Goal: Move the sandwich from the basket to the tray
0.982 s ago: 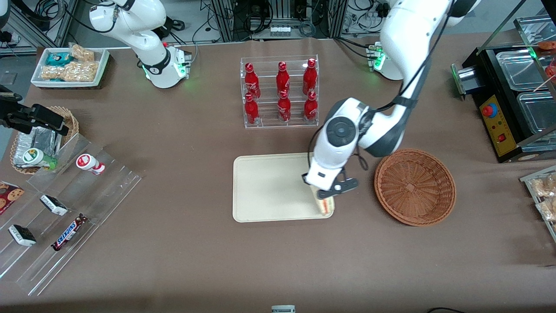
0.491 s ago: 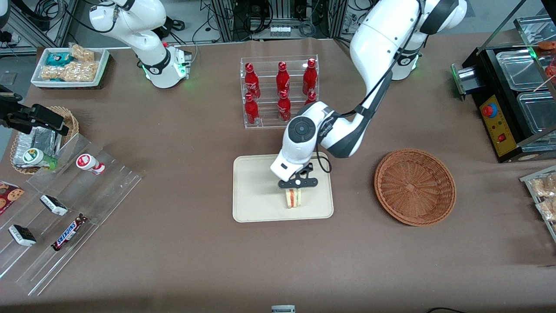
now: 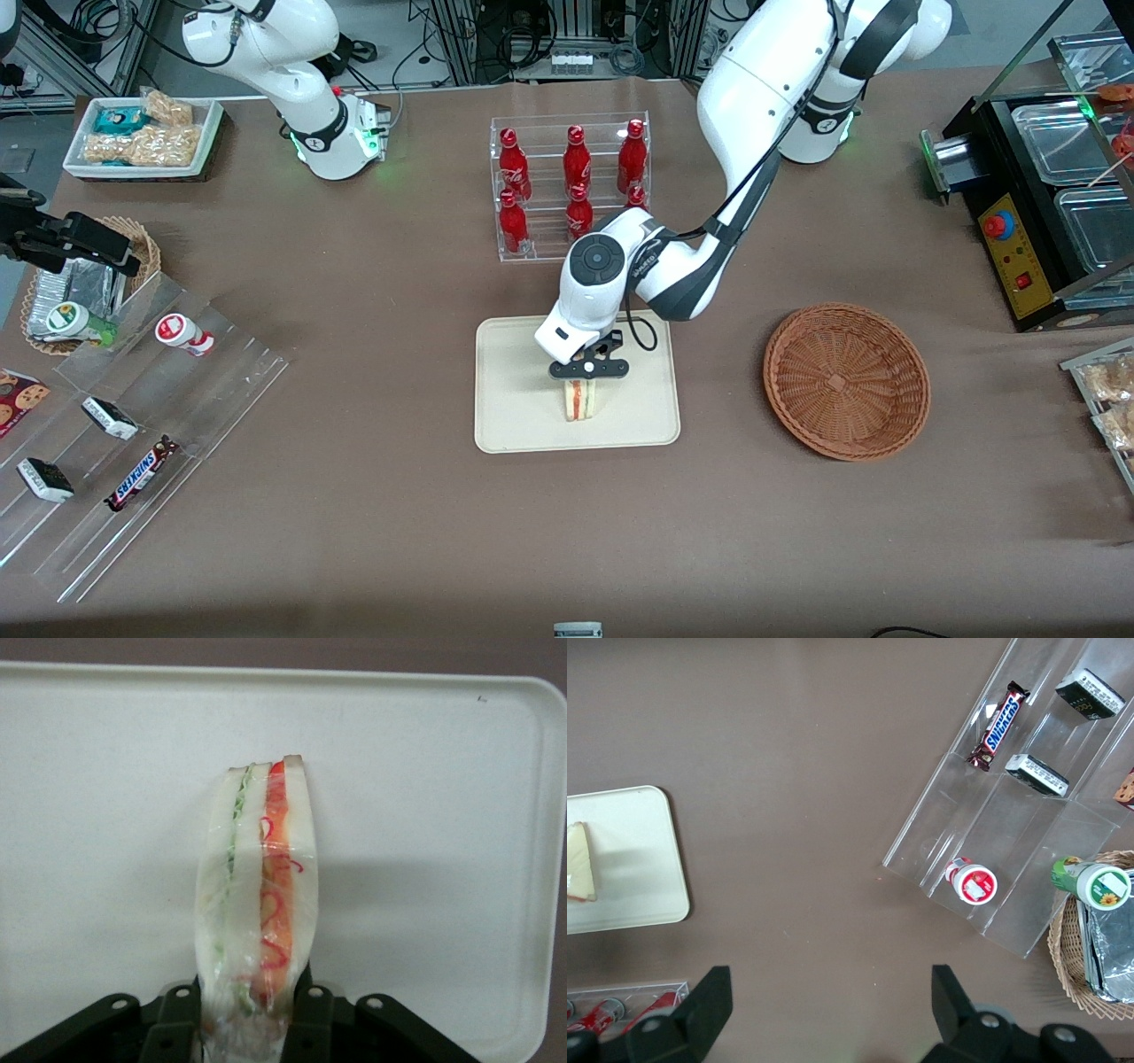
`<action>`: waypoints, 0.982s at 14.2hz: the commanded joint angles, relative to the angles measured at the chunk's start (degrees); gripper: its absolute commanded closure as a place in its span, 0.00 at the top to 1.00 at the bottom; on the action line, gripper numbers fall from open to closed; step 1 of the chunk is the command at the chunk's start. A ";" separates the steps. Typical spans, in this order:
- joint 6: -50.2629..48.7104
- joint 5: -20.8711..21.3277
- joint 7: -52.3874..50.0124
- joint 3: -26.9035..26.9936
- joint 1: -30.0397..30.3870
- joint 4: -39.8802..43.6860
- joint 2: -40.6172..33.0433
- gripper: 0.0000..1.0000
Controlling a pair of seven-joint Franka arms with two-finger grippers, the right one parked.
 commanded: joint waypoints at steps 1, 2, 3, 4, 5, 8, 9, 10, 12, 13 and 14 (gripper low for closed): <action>-3.38 1.33 -0.82 1.02 -0.75 0.15 -5.12 1.00; -8.45 1.15 -0.99 1.02 -0.67 1.11 -6.96 1.00; -10.68 1.24 -0.39 1.11 -0.58 1.20 -9.25 1.00; -12.27 0.80 -0.47 1.28 -0.06 0.94 -12.05 1.00; -15.68 0.36 -0.29 1.28 1.52 0.77 -14.52 1.00; -22.47 0.10 -0.20 1.20 6.43 -0.11 -18.23 1.00; -23.17 0.10 -0.12 1.20 7.93 -1.16 -19.36 1.00; -23.36 0.10 0.06 1.20 9.51 -2.56 -20.51 1.00; -23.53 0.18 4.33 1.28 13.47 -6.77 -24.10 1.00; -24.40 0.10 8.02 1.20 15.66 -8.71 -26.04 1.00; -26.07 -0.43 11.62 1.20 17.94 -9.51 -27.62 1.00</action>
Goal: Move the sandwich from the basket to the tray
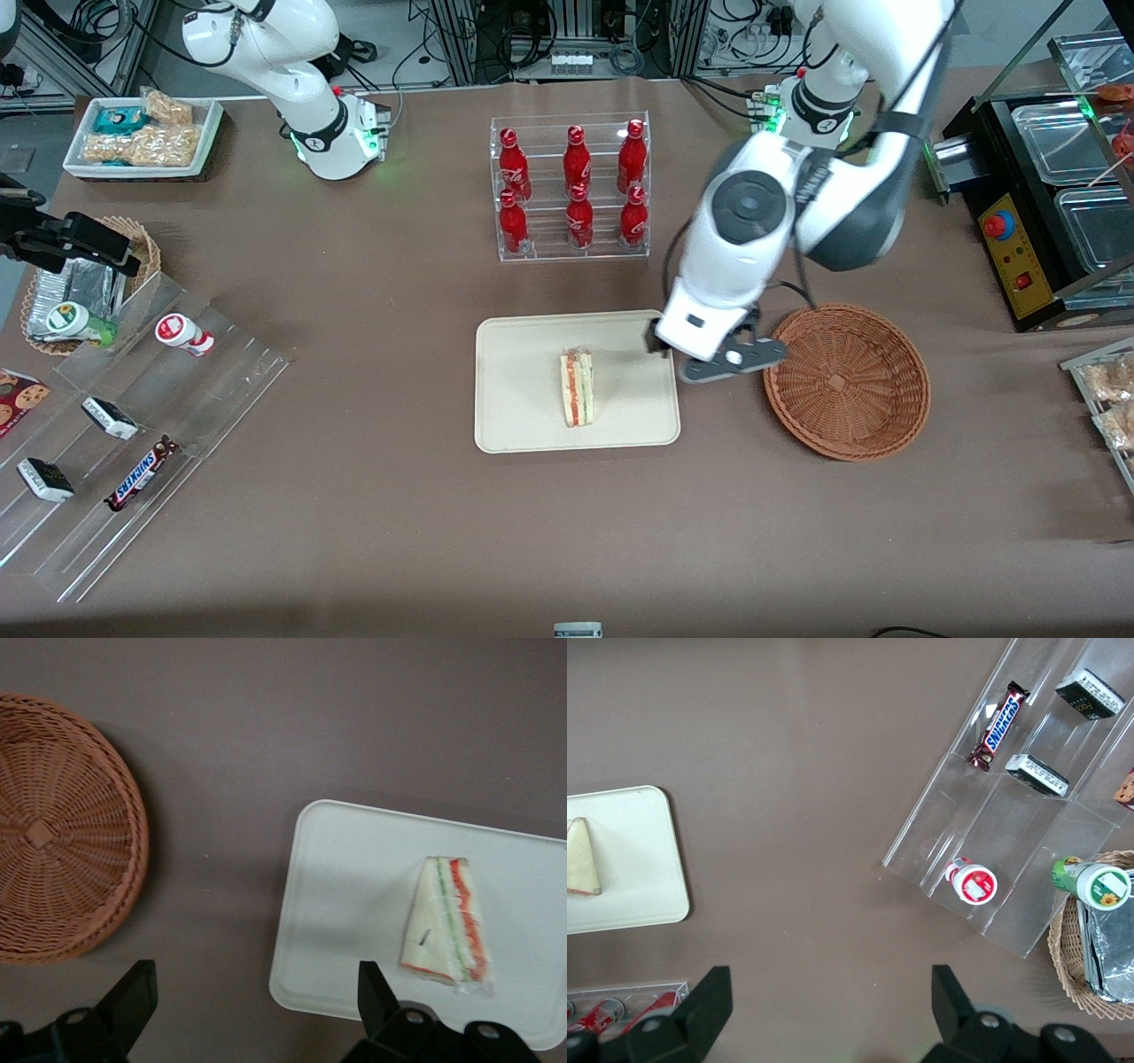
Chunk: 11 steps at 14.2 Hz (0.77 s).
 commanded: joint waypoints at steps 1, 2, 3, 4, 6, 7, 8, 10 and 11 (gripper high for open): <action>-4.91 -2.79 8.98 -0.64 6.03 -5.29 -7.00 1.00; -7.72 -4.03 12.32 -0.55 8.14 -5.12 -7.97 1.00; -9.66 -4.04 14.61 -0.64 10.07 -5.21 -9.11 1.00; -11.51 -4.04 16.73 -0.47 11.31 -5.12 -9.99 1.00; -13.28 -4.13 20.42 -0.55 15.08 -5.21 -11.83 1.00; -14.50 -4.13 22.61 -0.55 16.15 -5.21 -13.23 1.00; -15.82 -4.13 24.90 -0.55 17.55 -5.21 -14.47 1.00; -17.93 -4.13 29.91 -0.64 19.84 -4.95 -17.10 1.00; -18.73 -4.13 31.85 -0.64 20.46 -4.86 -18.33 1.00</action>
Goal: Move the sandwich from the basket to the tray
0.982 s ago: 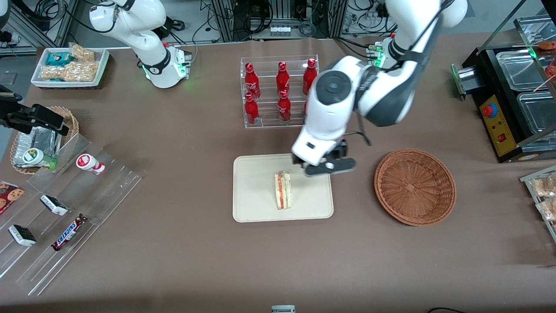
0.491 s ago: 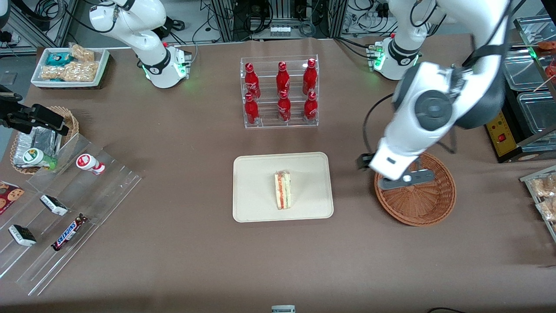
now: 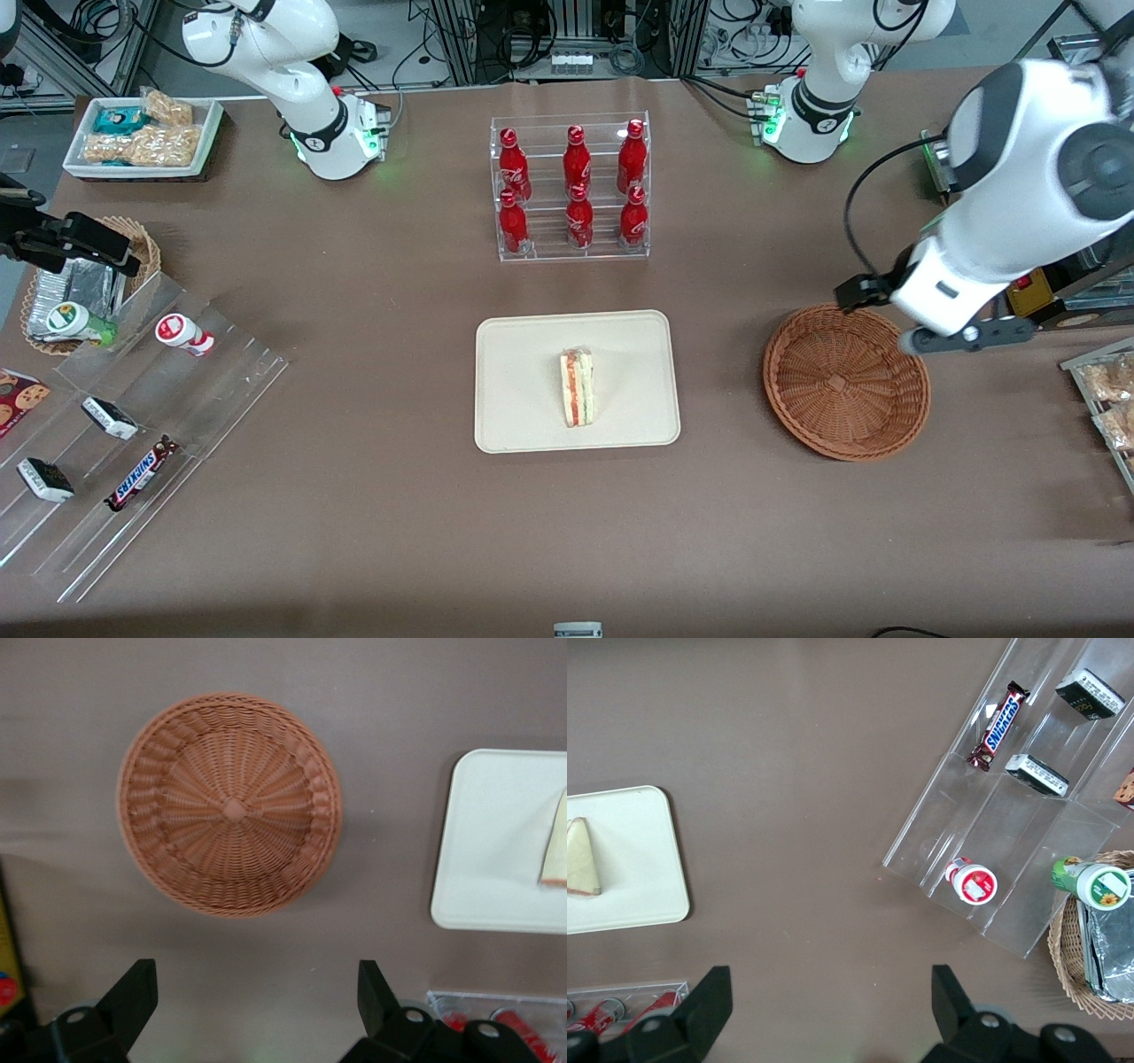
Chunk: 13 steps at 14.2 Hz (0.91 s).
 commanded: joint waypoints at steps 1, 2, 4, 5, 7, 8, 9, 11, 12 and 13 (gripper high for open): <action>-2.10 -0.63 5.77 -0.65 2.41 -1.40 -5.07 1.00; -2.72 -0.46 7.61 -0.39 2.59 -1.31 -6.22 1.00; -5.08 -0.46 10.87 2.50 2.51 0.09 -7.72 1.00; -5.79 -0.63 12.36 3.30 2.51 0.27 -8.16 1.00; -5.54 -0.72 13.78 4.62 2.51 0.36 -8.51 1.00; -5.28 -0.81 13.70 4.71 2.42 0.88 -8.16 1.00; -5.62 -0.98 13.43 4.71 2.51 1.32 -7.90 1.00; -6.85 -1.51 13.34 4.45 2.16 1.06 -8.07 1.00; -7.03 -1.51 13.26 4.45 2.16 1.24 -7.90 1.00; -6.94 -1.51 13.34 4.45 2.16 1.24 -7.81 1.00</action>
